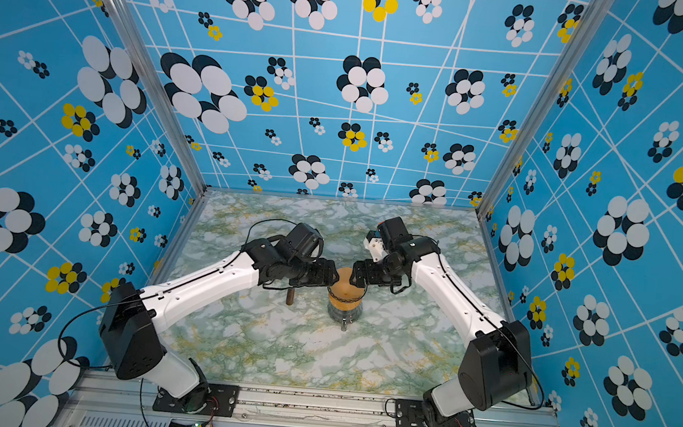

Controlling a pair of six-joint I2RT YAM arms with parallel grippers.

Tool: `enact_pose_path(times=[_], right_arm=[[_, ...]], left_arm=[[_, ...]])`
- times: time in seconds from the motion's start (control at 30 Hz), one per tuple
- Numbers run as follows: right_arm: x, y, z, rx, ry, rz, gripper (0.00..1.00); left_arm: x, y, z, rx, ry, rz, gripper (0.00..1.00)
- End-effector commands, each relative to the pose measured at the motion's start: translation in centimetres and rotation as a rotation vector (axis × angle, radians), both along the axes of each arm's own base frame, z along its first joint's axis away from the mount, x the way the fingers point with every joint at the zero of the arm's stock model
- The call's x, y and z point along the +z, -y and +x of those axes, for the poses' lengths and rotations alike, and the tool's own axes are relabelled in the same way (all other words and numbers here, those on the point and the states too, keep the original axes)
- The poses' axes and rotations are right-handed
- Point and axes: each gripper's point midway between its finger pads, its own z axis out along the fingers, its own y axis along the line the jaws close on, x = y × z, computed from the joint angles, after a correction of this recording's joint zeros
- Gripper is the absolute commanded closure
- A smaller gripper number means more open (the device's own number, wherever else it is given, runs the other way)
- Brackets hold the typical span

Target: Place the coffee filter in the dripper

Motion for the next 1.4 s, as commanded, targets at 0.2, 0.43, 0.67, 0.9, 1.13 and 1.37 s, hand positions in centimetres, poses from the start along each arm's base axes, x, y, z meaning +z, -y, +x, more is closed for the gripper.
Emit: enact_pose_path(times=[0.2,0.43,0.67,0.9,1.13,1.37], right_arm=[[-0.4,-0.5,0.6,0.002,-0.005,-0.003,0.06],[-1.2,-0.4,0.6,0.012,-0.023,-0.031,0.06],[-2.0,-0.3,0.8,0.016,-0.038,-0.076,0.06],[-2.4,-0.2,0.9,0.026,-0.049,-0.119,0.06],[-2.8,-0.3,0.7,0.035,-0.052,-0.140,0.06],[-3.5,0.1,0.6,0.035,-0.054,-0.185,0.06]], left_arm=[[-0.3,0.1,2.1,0.029,0.003,0.011,0.25],[-1.2,0.5,2.4,0.023,-0.014,0.007,0.25],[-1.8,0.3,2.2,0.020,-0.020,0.017,0.25],[-3.0,0.0,1.6,0.024,-0.041,0.016,0.25],[-3.5,-0.2,1.5,0.030,-0.043,0.023,0.25],[-3.5,-0.2,1.5,0.026,-0.041,0.018,0.25]])
